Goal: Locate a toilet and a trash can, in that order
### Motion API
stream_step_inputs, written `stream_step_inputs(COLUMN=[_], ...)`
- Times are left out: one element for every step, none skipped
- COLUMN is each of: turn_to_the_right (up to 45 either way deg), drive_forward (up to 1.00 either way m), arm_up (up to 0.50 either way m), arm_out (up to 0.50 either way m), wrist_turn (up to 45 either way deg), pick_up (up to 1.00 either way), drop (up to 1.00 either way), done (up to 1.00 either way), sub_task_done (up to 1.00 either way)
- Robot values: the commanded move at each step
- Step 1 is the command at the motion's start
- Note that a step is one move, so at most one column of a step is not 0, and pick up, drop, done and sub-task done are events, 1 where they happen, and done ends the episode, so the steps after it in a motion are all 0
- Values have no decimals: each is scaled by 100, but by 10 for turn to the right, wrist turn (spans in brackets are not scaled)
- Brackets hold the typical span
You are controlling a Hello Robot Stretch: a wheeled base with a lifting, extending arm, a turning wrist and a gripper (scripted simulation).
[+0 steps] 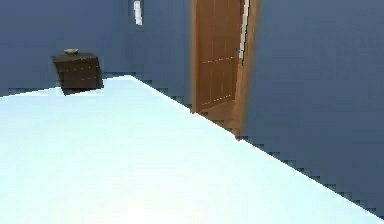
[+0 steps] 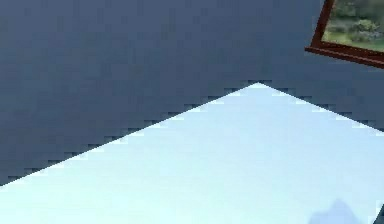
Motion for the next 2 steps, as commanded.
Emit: stream_step_inputs(turn_to_the_right=[0, 0], drive_forward=[100, 100], arm_up=[0, 0], arm_out=[0, 0], wrist_turn=[0, 0], pick_up=[0, 0], drop=[0, 0], done=[0, 0], sub_task_done=[0, 0])
